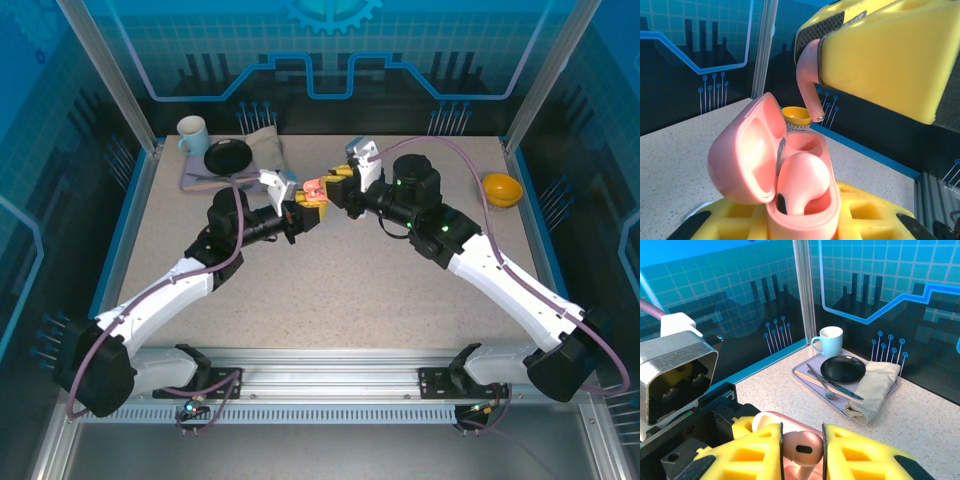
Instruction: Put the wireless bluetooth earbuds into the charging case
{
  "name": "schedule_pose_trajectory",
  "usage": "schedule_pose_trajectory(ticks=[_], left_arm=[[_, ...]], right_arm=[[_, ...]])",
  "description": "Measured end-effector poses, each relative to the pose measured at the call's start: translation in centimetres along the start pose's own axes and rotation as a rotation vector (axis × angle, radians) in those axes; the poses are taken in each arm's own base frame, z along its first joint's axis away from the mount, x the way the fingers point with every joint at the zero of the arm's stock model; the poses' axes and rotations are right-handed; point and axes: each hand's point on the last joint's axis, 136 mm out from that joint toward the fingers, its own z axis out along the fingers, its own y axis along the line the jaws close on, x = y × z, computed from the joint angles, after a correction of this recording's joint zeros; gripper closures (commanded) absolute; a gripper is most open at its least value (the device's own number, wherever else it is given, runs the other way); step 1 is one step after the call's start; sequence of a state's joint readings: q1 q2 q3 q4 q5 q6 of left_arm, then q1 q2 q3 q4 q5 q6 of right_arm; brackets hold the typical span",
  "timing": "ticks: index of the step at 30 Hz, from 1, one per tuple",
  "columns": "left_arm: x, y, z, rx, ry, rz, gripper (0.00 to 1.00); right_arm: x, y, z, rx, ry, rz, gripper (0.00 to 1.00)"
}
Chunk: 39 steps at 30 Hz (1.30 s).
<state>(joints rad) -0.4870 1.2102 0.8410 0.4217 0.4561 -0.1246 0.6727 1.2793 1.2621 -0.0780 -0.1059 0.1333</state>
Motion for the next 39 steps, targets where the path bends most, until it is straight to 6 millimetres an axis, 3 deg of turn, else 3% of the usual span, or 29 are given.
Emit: schedule_pose_trajectory(ticks=[39], left_arm=[[-0.5,0.0,0.0,-0.005,-0.006,0.003,1.0]], right_arm=[[2.2,-0.3,0.2,-0.011,0.027,0.033,0.82]])
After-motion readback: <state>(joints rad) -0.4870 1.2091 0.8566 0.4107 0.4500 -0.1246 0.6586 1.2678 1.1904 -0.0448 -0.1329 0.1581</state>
